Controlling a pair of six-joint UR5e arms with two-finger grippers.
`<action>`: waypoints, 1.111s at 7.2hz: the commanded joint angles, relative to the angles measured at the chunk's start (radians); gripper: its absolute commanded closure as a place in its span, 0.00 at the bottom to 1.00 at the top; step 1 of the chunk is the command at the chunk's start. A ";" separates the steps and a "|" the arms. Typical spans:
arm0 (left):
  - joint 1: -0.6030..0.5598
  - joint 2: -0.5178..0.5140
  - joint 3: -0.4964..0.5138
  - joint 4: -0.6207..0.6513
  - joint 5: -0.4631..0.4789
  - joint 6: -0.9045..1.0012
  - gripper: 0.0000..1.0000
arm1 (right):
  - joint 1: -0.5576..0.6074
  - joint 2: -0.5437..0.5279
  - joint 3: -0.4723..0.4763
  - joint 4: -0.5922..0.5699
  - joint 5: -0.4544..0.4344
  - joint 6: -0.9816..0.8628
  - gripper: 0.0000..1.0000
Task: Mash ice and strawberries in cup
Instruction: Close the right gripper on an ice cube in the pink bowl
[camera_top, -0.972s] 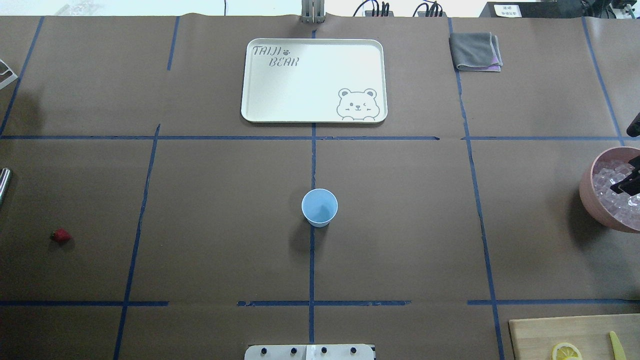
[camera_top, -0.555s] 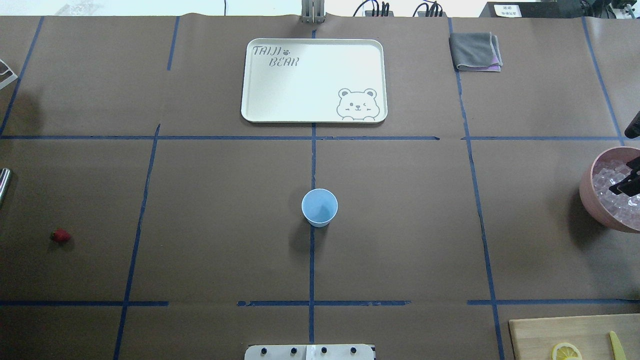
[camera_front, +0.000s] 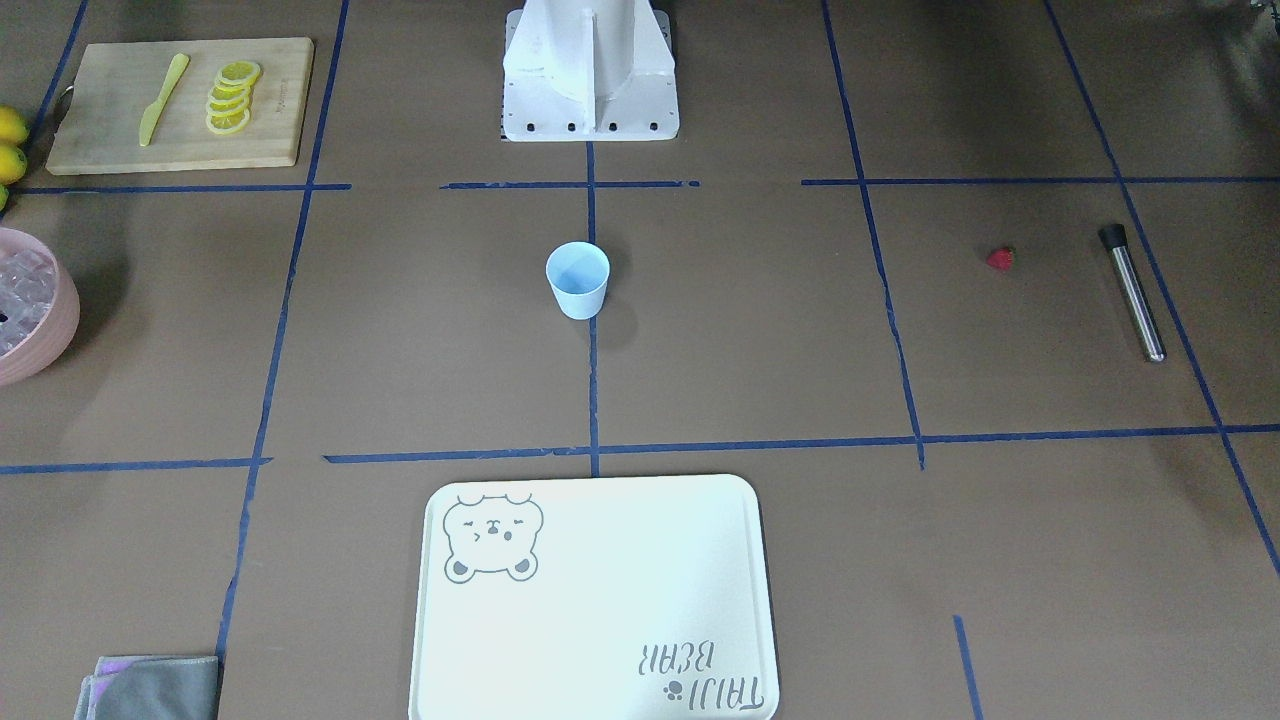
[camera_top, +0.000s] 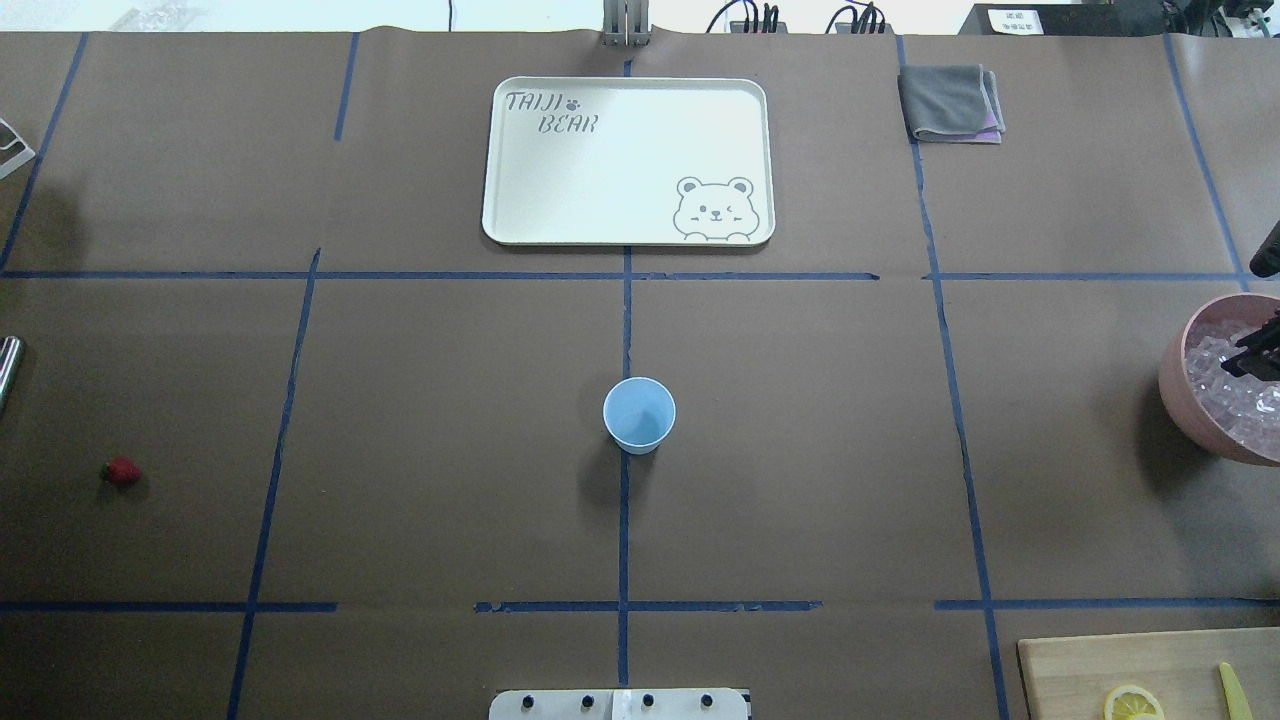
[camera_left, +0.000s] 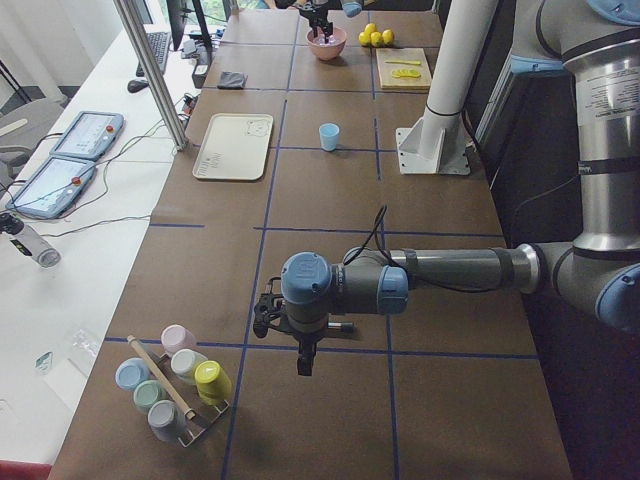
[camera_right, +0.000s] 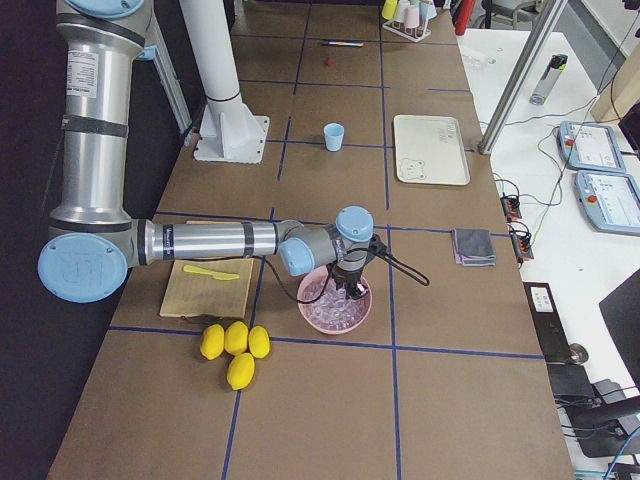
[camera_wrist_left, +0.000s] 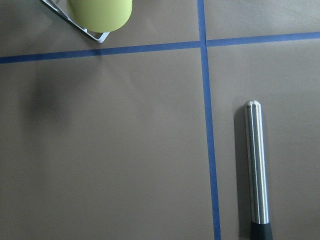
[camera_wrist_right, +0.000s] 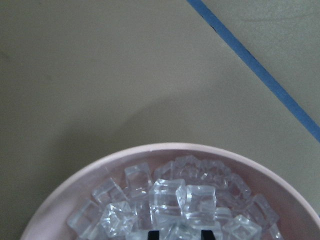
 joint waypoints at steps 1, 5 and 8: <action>0.000 0.000 0.000 0.000 0.000 0.000 0.00 | 0.003 -0.002 0.021 -0.002 0.004 -0.003 0.96; 0.000 0.000 -0.008 0.000 -0.002 -0.002 0.00 | 0.139 0.013 0.038 -0.016 0.039 0.128 1.00; 0.000 0.000 -0.008 0.000 0.000 -0.002 0.00 | 0.130 0.053 0.110 -0.018 0.044 0.546 1.00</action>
